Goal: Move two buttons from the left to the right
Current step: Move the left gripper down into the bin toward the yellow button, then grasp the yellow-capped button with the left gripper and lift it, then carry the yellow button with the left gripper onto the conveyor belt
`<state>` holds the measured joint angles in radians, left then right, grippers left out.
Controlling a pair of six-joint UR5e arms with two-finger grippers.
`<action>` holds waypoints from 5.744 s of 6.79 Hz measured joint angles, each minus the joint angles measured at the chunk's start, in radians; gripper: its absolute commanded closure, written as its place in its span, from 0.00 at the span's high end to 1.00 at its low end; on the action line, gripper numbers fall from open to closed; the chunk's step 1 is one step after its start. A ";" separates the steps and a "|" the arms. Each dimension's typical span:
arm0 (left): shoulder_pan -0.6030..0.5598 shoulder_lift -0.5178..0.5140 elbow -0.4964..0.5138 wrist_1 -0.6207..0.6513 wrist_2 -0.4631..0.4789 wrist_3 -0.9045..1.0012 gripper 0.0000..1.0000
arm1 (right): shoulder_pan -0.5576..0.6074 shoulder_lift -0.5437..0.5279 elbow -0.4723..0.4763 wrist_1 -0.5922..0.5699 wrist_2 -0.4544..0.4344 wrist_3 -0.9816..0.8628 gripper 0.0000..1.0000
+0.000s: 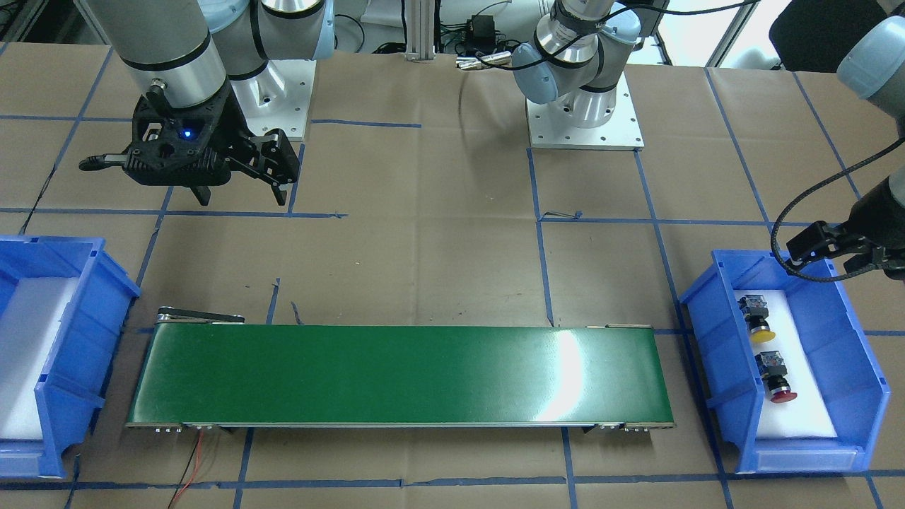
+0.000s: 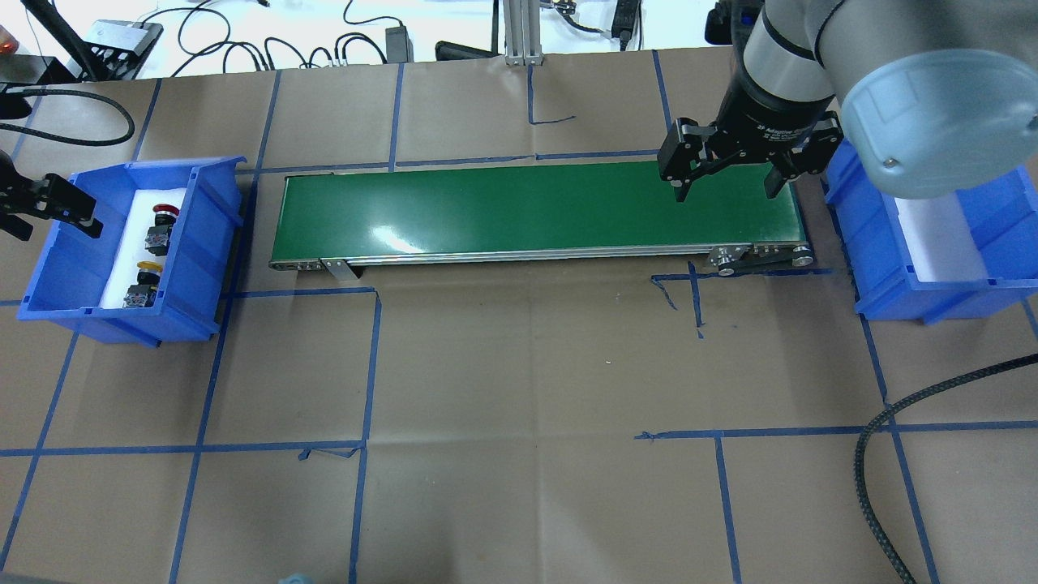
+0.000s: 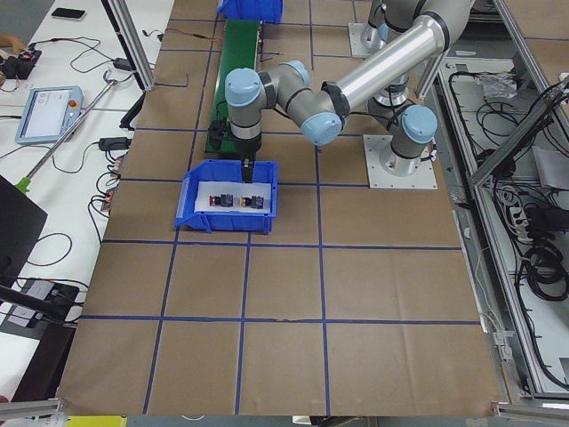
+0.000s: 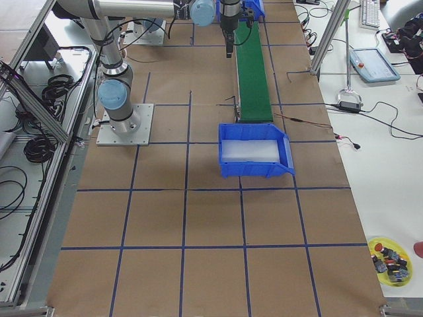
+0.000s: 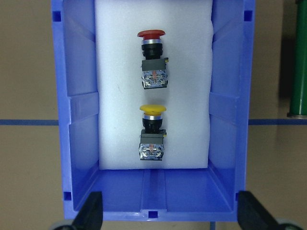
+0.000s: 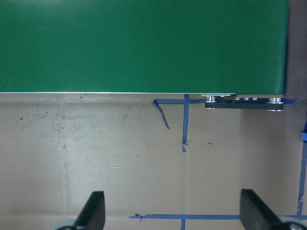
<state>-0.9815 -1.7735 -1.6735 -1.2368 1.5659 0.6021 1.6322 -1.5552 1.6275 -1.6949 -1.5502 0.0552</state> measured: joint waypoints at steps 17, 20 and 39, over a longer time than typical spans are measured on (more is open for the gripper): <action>0.025 -0.180 -0.197 0.379 -0.006 0.012 0.15 | -0.002 -0.003 0.011 -0.005 -0.002 -0.005 1.00; 0.020 -0.158 -0.172 0.364 -0.011 0.012 0.09 | -0.002 -0.003 0.011 -0.005 -0.001 -0.005 1.00; -0.567 -0.215 0.006 0.254 -0.008 -0.462 0.99 | -0.005 0.001 0.015 -0.005 -0.005 -0.014 1.00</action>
<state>-1.5484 -1.9886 -1.6678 -0.9830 1.5579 0.1401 1.6275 -1.5546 1.6420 -1.6996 -1.5549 0.0414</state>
